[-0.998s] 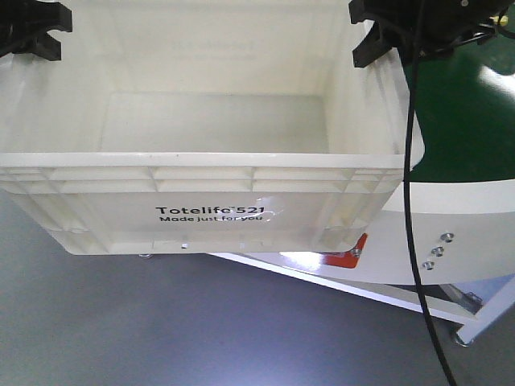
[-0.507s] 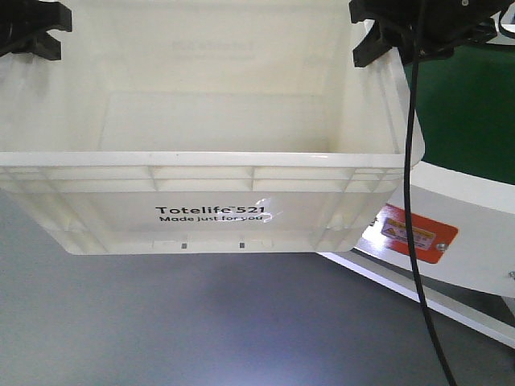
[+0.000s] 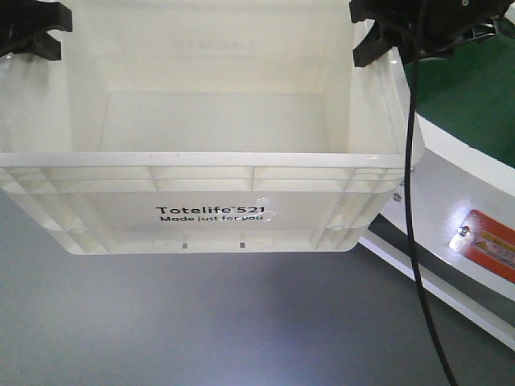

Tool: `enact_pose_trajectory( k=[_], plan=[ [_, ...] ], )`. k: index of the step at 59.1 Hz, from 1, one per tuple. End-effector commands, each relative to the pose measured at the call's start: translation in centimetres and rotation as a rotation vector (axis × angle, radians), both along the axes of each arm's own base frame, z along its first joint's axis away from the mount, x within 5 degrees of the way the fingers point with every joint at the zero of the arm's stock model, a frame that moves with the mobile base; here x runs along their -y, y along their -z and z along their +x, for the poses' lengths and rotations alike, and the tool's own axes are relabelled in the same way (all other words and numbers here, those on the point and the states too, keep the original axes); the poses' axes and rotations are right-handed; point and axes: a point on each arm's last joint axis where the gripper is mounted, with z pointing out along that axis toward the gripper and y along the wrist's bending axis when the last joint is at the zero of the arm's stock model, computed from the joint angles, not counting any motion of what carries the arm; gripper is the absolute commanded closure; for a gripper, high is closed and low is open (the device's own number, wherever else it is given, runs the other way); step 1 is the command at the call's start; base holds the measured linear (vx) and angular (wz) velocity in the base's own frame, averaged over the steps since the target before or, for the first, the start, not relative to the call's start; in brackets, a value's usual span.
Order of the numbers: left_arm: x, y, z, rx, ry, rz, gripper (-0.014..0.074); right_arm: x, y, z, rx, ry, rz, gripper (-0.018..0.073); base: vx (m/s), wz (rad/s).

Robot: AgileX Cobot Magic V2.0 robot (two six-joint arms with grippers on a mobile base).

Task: Place moving items into box and shelve
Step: 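Carry the crate with both grippers while the base turns and drives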

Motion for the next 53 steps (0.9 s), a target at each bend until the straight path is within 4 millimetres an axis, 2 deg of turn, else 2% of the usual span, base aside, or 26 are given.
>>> enact_pose_trajectory(
  k=[1,53],
  plan=[
    [1.82,-4.13,-1.07,0.209,0.034,-0.218,0.0613,-2.4,-4.53,-2.01,0.133,-0.07,0.285,0.0571,-0.08,0.54],
    [1.82,-4.12,-1.07,0.208,0.034,-0.218,0.0613,-2.4,-4.53,-2.01,0.133,-0.07,0.286,0.0571,0.01,0.71]
  ],
)
